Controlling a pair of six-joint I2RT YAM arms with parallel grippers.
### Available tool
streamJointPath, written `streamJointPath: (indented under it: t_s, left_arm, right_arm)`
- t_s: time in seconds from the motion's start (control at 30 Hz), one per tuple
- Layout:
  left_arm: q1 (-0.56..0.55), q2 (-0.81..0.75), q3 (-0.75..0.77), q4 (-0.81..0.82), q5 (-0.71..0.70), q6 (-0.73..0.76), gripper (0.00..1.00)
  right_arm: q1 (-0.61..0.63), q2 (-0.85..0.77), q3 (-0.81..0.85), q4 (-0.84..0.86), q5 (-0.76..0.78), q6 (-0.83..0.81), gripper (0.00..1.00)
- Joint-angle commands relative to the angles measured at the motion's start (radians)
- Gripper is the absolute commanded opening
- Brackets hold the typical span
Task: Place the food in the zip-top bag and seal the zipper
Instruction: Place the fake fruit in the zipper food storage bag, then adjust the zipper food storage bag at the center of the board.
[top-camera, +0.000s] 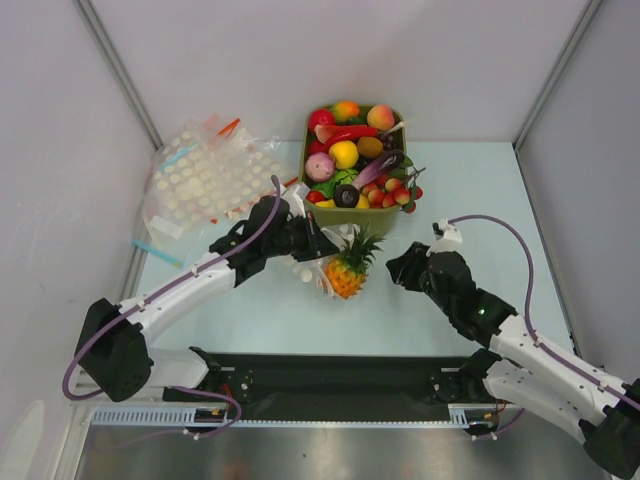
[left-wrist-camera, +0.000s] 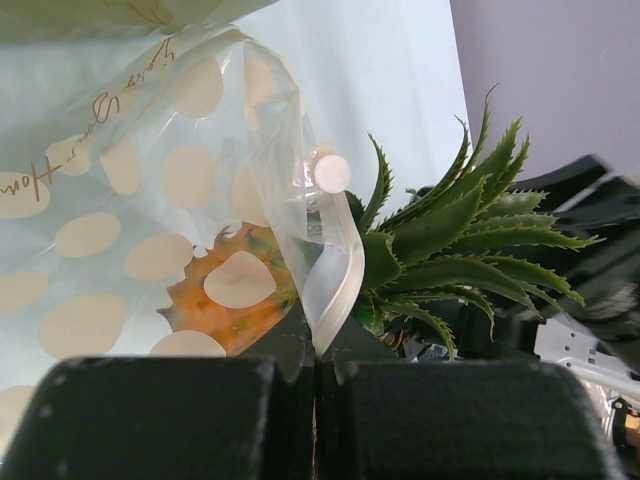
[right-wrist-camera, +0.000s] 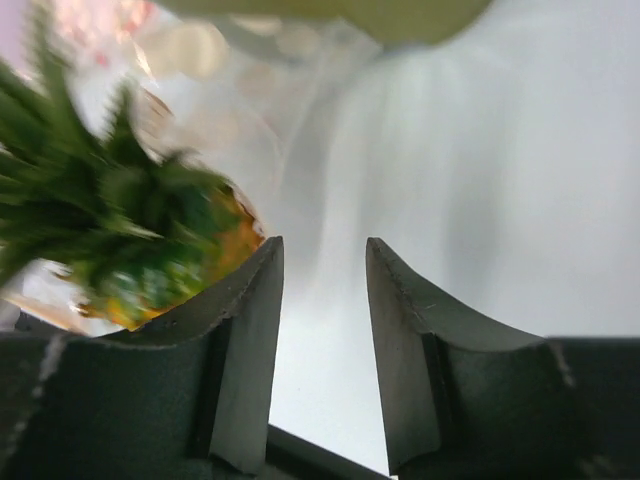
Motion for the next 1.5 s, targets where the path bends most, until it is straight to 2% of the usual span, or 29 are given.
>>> streamJointPath:
  t_s: [0.0,0.27,0.53,0.87,1.07,1.47]
  left_arm:
    - [0.010,-0.044,0.002,0.039,0.029,-0.006,0.00]
    - [0.012,-0.057,0.001,0.036,0.027,-0.007,0.00]
    - [0.012,-0.073,-0.007,0.043,0.035,-0.014,0.00]
    - [0.012,-0.070,-0.007,0.045,0.044,-0.018,0.00]
    - [0.012,-0.072,-0.005,0.043,0.046,-0.017,0.00]
    - [0.012,-0.072,-0.008,0.051,0.052,-0.020,0.00]
  right_arm:
    - [-0.010,-0.002,-0.081,0.130,-0.114,0.096,0.41]
    - [-0.024,-0.073,-0.250,0.357,-0.257,0.206,0.36]
    - [-0.022,-0.070,-0.353,0.469,-0.340,0.272,0.34]
    - [-0.009,0.022,-0.365,0.604,-0.389,0.287,0.34]
    - [0.028,0.076,-0.347,0.612,-0.360,0.275,0.34]
    - [0.036,0.084,-0.330,0.612,-0.333,0.260,0.33]
